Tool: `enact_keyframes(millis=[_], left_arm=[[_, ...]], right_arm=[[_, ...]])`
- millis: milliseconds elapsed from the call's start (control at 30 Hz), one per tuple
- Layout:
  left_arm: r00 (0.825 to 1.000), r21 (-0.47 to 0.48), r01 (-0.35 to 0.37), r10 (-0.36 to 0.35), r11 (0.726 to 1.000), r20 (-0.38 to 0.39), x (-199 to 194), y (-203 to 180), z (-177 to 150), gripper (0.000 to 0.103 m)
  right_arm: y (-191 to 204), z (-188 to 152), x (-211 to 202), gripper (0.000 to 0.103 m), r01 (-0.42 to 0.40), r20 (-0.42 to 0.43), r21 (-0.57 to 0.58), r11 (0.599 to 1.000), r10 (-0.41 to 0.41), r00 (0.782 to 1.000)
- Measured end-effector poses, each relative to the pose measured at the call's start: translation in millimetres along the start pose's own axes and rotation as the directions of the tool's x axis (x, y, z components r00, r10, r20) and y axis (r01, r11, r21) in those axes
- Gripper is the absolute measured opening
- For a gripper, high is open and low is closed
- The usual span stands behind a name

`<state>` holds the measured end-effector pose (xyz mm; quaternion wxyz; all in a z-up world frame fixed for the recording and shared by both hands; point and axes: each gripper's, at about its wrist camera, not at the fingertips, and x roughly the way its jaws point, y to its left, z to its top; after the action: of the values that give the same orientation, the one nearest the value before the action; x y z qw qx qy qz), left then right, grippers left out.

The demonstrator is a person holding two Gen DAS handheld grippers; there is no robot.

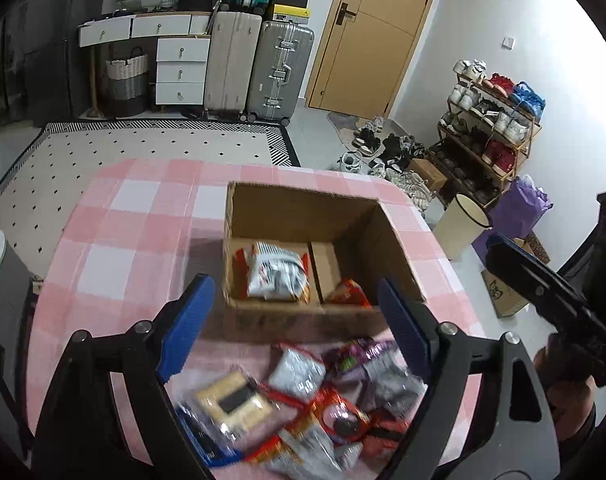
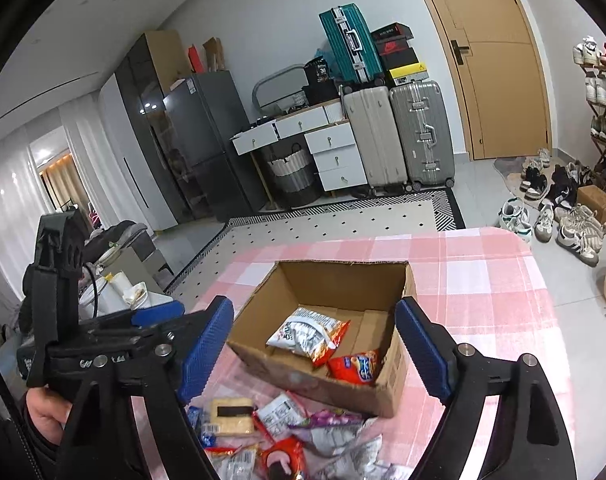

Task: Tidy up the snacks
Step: 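Withdraw both tools from the box back toward the snack pile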

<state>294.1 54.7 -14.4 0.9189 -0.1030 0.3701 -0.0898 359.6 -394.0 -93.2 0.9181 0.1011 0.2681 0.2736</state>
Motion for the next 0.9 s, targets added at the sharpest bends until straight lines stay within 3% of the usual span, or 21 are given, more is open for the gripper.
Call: enact_keyframes(millis=[367, 733, 900], left_arm=[[1.0, 0.034, -0.006, 0.005, 0.999, 0.022, -48.4, -17.5, -46.4, 0.085], [1.0, 0.026, 0.02, -0.02, 0.999, 0.013, -86.5, -22.7, -94.8, 0.087], [0.998, 0.018, 0.034, -0.035, 0.999, 0.043, -112.1, -21.3, -112.8, 0.098]], right_arm=[[20.9, -23.4, -40.4, 0.089, -0.002, 0.024, -0.007, 1.0, 0.002, 1.0], [34.4, -72.0, -81.3, 0.097, 0.004, 0.01, 0.012, 1.0, -0.004, 1.0], [40.3, -97.2, -94.0, 0.1, 0.048, -0.018, -0.016, 0.999, -0.048, 0.999]])
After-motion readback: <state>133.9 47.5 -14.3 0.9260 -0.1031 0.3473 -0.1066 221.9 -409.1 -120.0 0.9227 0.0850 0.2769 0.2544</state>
